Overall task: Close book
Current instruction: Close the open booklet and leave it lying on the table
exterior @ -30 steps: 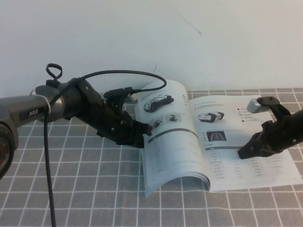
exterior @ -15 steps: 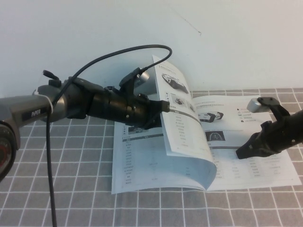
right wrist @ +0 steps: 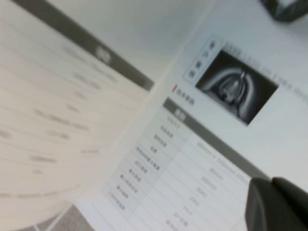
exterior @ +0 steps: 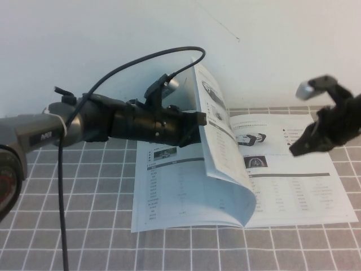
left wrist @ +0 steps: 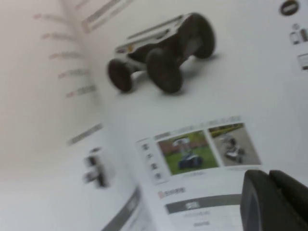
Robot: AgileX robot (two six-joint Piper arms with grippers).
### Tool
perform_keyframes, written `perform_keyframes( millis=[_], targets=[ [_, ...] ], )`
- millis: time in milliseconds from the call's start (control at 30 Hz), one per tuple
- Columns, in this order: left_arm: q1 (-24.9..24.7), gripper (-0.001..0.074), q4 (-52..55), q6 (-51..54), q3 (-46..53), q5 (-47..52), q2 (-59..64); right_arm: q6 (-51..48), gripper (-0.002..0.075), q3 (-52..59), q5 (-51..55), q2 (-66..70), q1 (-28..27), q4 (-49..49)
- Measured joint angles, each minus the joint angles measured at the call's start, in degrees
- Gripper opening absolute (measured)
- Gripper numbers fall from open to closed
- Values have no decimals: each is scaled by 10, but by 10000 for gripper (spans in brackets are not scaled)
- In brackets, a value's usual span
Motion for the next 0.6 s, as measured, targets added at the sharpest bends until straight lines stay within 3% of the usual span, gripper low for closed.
perform_keyframes(
  millis=[233,333,600],
  targets=[
    [-54,-4,-21,45,0,-41,0,25,-3,-71,56,-77,0,-11],
    [-74,-4,17,58,-9,-55,1,38,-3,-100,86,-104,0,-10],
    [-82,-4,336,-103,-93,-21,1,41,-3,-121,117,-130,36,2]
  ],
)
